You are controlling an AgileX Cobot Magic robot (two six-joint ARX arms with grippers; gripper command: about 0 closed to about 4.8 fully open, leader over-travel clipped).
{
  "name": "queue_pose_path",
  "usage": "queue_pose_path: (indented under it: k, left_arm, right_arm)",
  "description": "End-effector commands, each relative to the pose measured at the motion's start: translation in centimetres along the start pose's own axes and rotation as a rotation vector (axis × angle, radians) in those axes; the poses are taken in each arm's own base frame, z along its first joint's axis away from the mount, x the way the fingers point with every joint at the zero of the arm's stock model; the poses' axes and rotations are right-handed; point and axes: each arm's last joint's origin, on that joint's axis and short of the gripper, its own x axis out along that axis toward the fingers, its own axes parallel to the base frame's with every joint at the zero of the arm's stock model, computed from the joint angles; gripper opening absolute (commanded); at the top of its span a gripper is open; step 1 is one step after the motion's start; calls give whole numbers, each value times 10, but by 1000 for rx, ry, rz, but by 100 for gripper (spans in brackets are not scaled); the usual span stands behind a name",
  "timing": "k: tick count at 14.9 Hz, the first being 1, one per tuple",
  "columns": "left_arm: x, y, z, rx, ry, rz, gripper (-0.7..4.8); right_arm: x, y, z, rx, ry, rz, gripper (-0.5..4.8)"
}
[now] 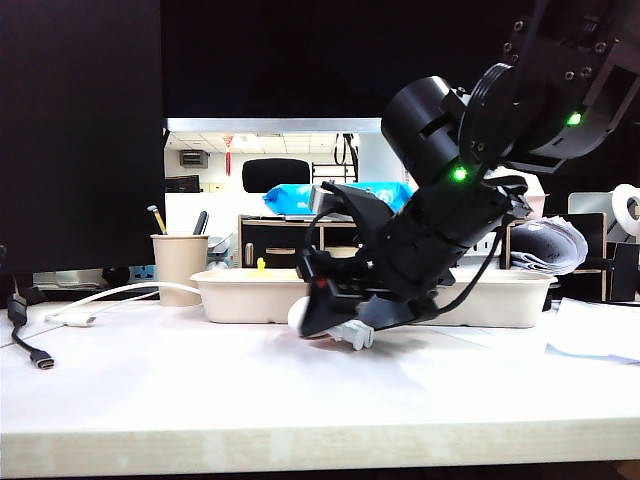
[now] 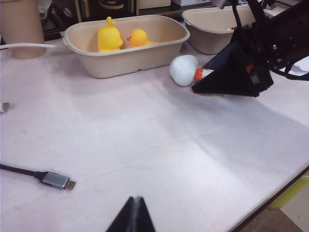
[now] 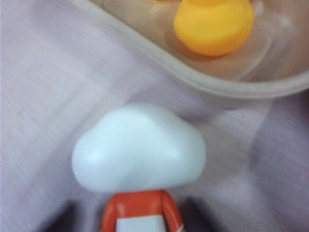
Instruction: Put the dolls with similar colors into the same paper box, while dolls with different colors go into separate paper boxes.
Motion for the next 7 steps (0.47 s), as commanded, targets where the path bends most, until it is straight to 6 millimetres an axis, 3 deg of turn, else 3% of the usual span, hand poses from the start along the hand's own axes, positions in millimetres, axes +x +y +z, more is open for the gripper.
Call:
queue_pose_path:
  k: [1, 3, 7]
  left_arm:
    - [0, 0, 1, 4, -8, -2, -5]
    - [0, 0, 1, 4, -8, -2, -5]
    - [0, 0, 1, 4, -7, -2, -5]
  right_arm:
    - [0, 0, 0, 2, 7, 6, 250]
    - [0, 0, 0, 2, 7, 6, 201]
    - [0, 0, 8, 16, -14, 6, 195]
